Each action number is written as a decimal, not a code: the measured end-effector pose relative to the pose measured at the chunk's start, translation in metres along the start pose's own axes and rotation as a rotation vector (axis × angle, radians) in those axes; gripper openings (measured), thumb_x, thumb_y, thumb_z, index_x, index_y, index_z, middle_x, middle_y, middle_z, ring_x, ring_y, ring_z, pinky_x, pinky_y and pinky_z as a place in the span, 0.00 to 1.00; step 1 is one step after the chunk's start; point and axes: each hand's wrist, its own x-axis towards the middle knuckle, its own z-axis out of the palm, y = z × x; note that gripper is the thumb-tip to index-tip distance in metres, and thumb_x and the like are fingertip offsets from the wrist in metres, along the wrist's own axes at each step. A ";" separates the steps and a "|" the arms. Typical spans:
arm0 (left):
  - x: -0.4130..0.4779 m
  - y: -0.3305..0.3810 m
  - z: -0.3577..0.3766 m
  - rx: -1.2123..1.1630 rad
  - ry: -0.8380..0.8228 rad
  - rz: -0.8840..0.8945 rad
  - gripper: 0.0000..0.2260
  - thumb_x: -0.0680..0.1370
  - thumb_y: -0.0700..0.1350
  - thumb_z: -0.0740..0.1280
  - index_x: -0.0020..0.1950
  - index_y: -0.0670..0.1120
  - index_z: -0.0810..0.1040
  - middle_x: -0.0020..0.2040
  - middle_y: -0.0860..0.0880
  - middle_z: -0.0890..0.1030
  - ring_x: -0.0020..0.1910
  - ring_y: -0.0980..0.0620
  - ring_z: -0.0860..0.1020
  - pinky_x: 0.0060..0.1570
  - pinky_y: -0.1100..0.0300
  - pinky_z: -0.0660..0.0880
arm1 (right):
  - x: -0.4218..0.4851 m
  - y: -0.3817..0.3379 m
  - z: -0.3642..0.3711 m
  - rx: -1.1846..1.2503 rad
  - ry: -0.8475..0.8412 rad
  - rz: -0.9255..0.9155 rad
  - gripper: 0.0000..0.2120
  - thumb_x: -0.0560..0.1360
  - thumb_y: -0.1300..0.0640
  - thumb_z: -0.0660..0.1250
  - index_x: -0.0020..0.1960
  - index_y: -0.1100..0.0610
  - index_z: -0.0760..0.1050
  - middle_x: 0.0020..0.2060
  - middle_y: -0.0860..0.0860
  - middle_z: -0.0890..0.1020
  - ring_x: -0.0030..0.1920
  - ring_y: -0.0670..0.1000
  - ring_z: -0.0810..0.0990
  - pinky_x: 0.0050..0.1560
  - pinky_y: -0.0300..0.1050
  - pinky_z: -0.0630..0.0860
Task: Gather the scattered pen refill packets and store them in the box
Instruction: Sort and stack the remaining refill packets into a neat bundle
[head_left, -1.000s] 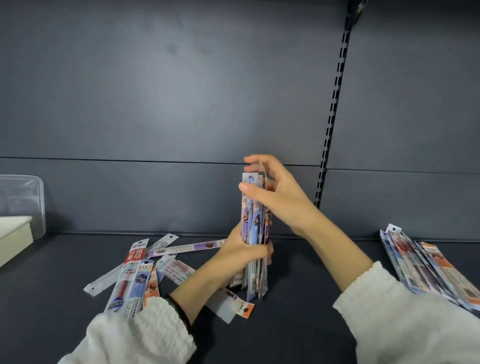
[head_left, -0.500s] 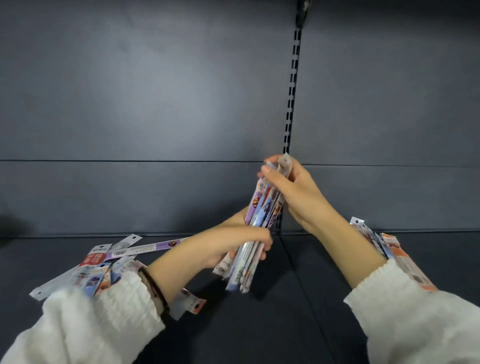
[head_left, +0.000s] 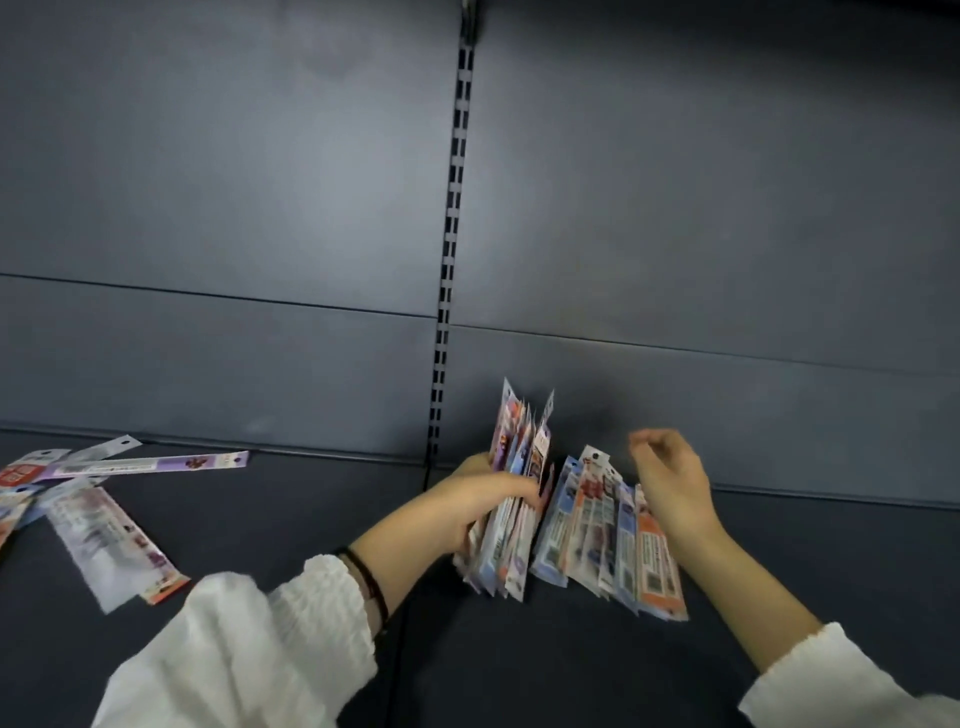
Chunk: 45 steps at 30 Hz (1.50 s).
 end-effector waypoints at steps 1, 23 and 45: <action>0.004 -0.001 0.003 0.024 0.021 0.009 0.22 0.70 0.37 0.70 0.63 0.45 0.74 0.54 0.44 0.82 0.51 0.48 0.81 0.52 0.54 0.78 | 0.003 0.010 -0.003 -0.038 0.020 0.008 0.05 0.78 0.57 0.61 0.48 0.50 0.74 0.55 0.53 0.77 0.58 0.54 0.75 0.54 0.49 0.72; 0.038 -0.016 0.020 0.822 0.293 -0.101 0.35 0.79 0.65 0.41 0.79 0.46 0.42 0.80 0.47 0.42 0.78 0.44 0.41 0.74 0.47 0.42 | -0.001 0.033 0.011 -0.252 -0.328 -0.007 0.20 0.80 0.48 0.57 0.69 0.55 0.67 0.71 0.52 0.65 0.71 0.53 0.65 0.71 0.51 0.63; -0.172 -0.065 -0.349 1.683 0.608 0.359 0.21 0.69 0.64 0.59 0.55 0.56 0.81 0.48 0.54 0.84 0.47 0.48 0.82 0.45 0.54 0.76 | -0.152 -0.149 0.252 -0.806 -0.788 -0.719 0.24 0.77 0.39 0.58 0.72 0.42 0.62 0.67 0.45 0.72 0.65 0.49 0.72 0.60 0.50 0.72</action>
